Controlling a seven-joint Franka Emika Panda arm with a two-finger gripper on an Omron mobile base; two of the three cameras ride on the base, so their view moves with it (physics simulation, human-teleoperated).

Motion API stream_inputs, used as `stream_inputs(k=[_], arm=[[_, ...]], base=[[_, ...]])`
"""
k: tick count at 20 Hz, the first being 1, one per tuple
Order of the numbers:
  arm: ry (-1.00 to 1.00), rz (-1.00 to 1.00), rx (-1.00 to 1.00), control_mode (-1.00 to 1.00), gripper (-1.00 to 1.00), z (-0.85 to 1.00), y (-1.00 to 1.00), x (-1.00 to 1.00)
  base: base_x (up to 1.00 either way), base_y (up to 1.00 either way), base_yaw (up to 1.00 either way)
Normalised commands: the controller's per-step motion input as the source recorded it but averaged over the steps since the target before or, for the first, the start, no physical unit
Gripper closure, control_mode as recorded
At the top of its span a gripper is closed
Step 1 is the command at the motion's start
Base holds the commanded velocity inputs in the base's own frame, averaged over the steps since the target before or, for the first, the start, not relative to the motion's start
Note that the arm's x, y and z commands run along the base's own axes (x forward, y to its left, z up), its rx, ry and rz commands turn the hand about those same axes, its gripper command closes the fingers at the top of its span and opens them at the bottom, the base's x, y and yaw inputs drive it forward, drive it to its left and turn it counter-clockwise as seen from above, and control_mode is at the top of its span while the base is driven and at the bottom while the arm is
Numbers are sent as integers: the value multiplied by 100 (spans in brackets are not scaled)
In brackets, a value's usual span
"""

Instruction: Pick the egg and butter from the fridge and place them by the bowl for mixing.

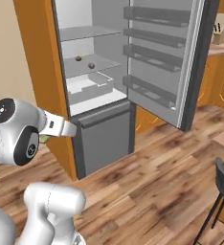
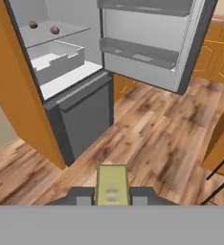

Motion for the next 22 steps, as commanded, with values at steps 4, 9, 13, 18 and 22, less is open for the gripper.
stream_inputs(k=[4,9,13,18,22], arm=[[0,0,0,100,100,0,0,0],[0,0,0,100,100,0,0,0],[0,0,0,100,100,0,0,0],[0,0,0,100,100,0,0,0],[0,0,0,100,100,0,0,0]], base=[[-37,15,-51],[-79,-8,-55],[-53,-82,-48],[-68,-100,-39],[-39,-100,-35]])
